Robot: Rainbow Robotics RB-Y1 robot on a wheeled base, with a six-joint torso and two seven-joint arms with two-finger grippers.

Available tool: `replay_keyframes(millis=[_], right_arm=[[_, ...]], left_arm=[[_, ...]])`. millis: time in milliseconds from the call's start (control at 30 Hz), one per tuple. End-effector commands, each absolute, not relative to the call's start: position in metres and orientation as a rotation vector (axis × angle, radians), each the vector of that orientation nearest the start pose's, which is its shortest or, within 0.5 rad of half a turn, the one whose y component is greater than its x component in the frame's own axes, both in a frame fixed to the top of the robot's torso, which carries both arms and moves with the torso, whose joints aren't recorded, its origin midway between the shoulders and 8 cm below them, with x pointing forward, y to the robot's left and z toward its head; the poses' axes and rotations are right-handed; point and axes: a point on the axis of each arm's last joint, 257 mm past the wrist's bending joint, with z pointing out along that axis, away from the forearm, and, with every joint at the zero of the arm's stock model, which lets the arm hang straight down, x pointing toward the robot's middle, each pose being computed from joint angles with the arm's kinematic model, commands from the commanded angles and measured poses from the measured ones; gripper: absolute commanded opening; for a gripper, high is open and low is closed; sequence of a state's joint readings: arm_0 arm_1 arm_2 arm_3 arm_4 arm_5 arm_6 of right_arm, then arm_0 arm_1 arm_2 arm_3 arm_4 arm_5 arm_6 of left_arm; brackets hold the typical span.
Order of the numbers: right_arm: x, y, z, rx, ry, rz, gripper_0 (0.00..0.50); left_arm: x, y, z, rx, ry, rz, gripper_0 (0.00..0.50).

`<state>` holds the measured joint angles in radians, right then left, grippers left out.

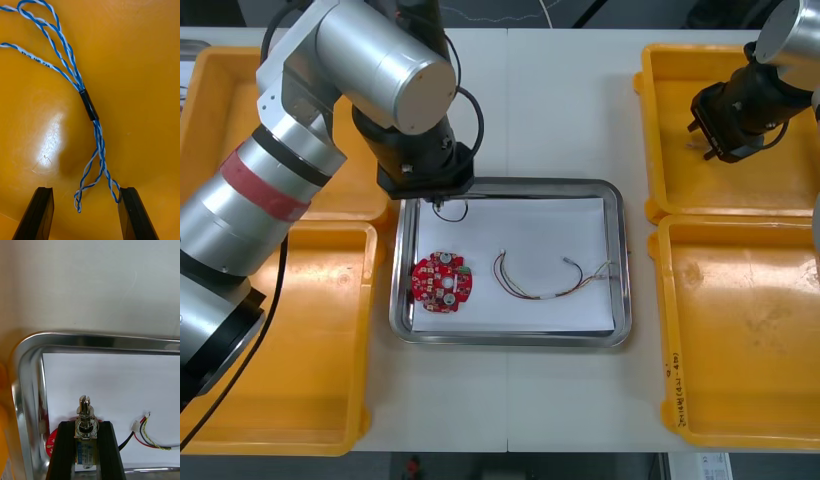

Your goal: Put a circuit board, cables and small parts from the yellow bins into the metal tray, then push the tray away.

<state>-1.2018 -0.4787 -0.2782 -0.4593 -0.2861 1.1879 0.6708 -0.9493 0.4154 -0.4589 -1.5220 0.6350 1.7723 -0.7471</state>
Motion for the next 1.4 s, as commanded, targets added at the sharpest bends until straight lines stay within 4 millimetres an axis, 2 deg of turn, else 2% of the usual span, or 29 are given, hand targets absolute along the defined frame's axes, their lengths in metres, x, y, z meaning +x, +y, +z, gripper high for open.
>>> replay_keyframes(millis=[33,267,500,733,867,1200,1267,1300,1333,1367,1400], right_arm=[[0.665,-0.311,-0.154,1.431,2.210,0.527,0.500],[0.656,-0.317,-0.176,1.462,2.229,0.498,0.500],[0.654,-0.316,-0.182,1.469,2.236,0.491,0.500],[0.651,-0.325,-0.187,1.481,2.231,0.471,0.500],[0.650,-0.328,-0.192,1.485,2.226,0.460,0.500],[0.650,-0.329,-0.197,1.496,2.216,0.476,0.500],[0.651,-0.328,-0.197,1.497,2.215,0.480,0.500],[0.650,-0.329,-0.200,1.498,2.216,0.477,0.500],[0.649,-0.329,-0.200,1.499,2.218,0.476,0.438],[0.649,-0.329,-0.202,1.501,2.218,0.476,0.438],[0.648,-0.329,-0.203,1.502,2.218,0.475,0.000]], left_arm=[[0.507,0.085,-0.194,-0.028,2.754,-0.119,0.001],[0.503,0.087,-0.214,-0.019,2.768,-0.135,0.000],[0.503,0.097,-0.235,-0.006,2.761,-0.120,0.001],[0.504,0.104,-0.239,-0.004,2.769,-0.107,0.000],[0.511,0.111,-0.242,-0.018,2.760,-0.106,0.001],[0.521,0.117,-0.242,-0.021,2.734,-0.093,0.002],[0.522,0.119,-0.242,-0.019,2.733,-0.089,0.007],[0.522,0.119,-0.242,-0.017,2.733,-0.088,0.052],[0.522,0.120,-0.242,-0.018,2.731,-0.085,0.139],[0.522,0.121,-0.242,-0.017,2.731,-0.083,0.278],[0.522,0.120,-0.242,-0.017,2.732,-0.084,0.380]])
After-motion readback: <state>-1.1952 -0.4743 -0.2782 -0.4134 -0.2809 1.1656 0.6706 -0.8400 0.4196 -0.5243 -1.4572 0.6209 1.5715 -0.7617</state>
